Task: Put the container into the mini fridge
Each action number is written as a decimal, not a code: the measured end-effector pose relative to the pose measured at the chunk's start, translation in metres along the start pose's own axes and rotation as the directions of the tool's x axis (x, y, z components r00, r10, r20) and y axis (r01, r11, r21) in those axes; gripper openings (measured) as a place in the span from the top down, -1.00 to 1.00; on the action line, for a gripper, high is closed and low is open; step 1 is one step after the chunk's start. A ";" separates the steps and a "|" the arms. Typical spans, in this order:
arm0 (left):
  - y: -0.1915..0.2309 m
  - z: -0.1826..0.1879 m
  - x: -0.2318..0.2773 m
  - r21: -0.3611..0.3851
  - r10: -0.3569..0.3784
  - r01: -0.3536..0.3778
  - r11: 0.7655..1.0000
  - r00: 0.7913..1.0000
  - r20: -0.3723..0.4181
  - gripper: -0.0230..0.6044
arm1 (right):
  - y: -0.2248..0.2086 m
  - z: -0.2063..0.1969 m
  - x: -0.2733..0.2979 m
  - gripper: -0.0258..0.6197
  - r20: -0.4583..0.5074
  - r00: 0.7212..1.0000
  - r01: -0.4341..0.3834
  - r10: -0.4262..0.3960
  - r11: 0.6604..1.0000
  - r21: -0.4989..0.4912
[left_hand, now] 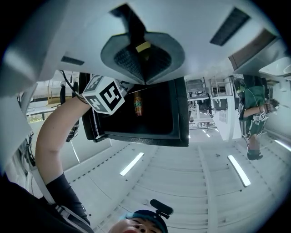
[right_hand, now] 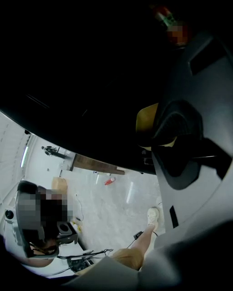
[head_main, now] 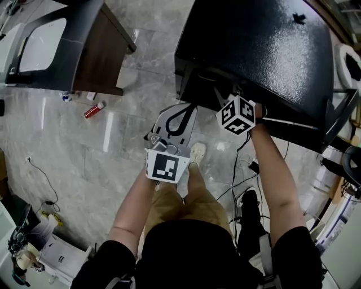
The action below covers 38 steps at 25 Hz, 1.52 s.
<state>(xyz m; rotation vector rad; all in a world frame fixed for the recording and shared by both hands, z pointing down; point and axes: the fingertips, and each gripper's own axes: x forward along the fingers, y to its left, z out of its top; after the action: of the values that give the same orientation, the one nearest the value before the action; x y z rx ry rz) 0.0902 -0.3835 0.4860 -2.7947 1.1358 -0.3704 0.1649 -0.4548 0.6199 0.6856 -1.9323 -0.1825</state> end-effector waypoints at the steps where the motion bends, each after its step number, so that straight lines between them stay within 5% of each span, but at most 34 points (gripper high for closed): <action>1: 0.001 0.004 -0.001 0.003 -0.001 0.001 1.000 1.000 0.003 0.85 | 0.001 0.003 -0.006 0.79 0.008 1.000 0.006 -0.006 1.000 0.006; 19: -0.002 0.103 -0.030 0.098 -0.058 0.051 0.994 0.996 0.070 0.85 | 0.001 0.082 -0.170 0.79 0.235 0.947 0.150 -0.218 0.949 0.277; 38: -0.001 0.193 -0.123 0.043 -0.094 0.087 0.995 0.974 0.205 0.85 | 0.031 0.163 -0.331 0.79 0.312 0.797 0.311 -0.516 0.795 0.521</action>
<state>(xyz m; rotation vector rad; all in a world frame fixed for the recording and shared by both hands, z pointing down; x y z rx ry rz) 0.0561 -0.2963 0.2774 -2.7833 0.9505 -0.1012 0.1116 -0.2799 0.2982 1.5111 -2.2499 -0.1852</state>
